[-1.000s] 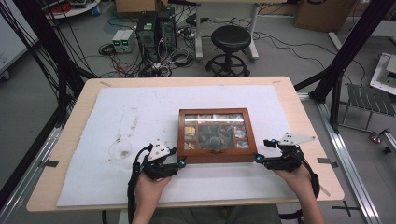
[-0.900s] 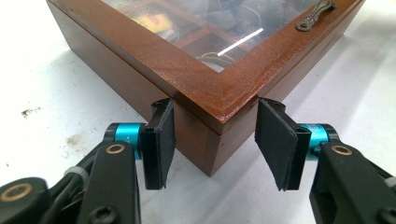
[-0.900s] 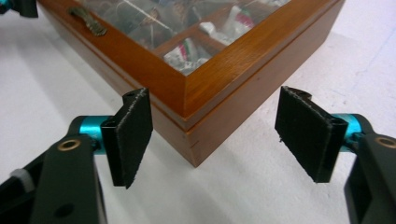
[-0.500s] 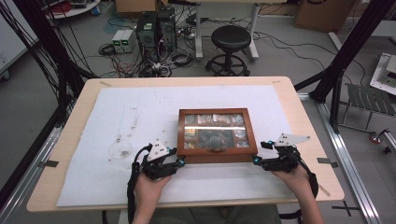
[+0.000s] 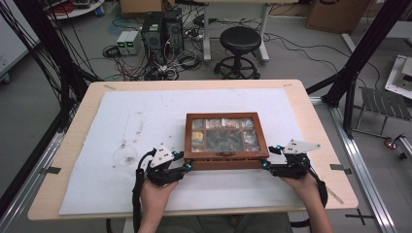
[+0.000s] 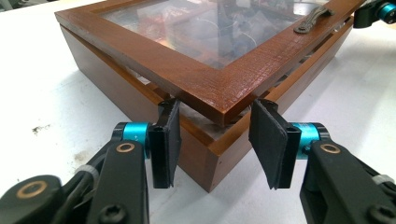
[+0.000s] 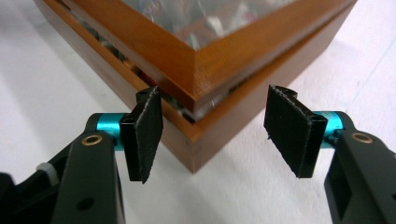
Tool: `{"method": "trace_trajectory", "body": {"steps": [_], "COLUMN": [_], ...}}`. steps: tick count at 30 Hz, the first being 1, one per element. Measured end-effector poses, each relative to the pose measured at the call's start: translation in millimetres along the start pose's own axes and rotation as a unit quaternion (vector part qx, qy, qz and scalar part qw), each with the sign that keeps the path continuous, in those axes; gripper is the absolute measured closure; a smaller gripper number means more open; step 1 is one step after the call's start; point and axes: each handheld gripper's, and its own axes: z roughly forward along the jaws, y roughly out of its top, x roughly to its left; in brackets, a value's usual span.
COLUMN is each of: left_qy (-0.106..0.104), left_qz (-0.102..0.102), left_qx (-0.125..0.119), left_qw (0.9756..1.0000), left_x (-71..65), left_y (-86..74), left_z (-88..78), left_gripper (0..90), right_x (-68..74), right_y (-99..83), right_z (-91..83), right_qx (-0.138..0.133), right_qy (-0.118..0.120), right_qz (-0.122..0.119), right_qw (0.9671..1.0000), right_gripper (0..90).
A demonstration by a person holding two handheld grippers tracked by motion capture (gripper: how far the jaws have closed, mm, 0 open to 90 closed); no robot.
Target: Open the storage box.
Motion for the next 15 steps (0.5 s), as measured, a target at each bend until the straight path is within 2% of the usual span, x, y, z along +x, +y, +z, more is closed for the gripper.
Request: {"method": "trace_trajectory", "body": {"steps": [1, 3, 9, 15], "left_qy": [0.001, 0.002, 0.003, 0.01], "left_qz": [0.001, 0.003, 0.009, 0.014], "left_qx": [-0.002, -0.006, -0.015, -0.034], "left_qw": [1.0, 1.0, 0.9998, 0.9993], "left_x": [-0.1, -0.2, 0.7, 1.8], "left_y": [0.5, 2.1, 9.8, 18.6], "left_z": [-0.3, -1.1, -3.4, -6.4], "left_gripper": [53.2, 53.2, 52.7, 47.3], "right_x": [2.9, 5.4, 5.9, 6.4], "right_y": [1.5, 2.7, 5.5, 15.9], "right_z": [-0.1, -0.7, -3.6, -8.5], "right_qx": [-0.012, -0.019, -0.045, -0.073], "right_qy": [-0.006, -0.012, -0.027, -0.044], "right_qz": [-0.009, -0.017, -0.023, -0.03], "right_qw": [0.9999, 0.9996, 0.9984, 0.9959], "right_gripper": [40.5, 42.2, 43.9, 45.4]}}
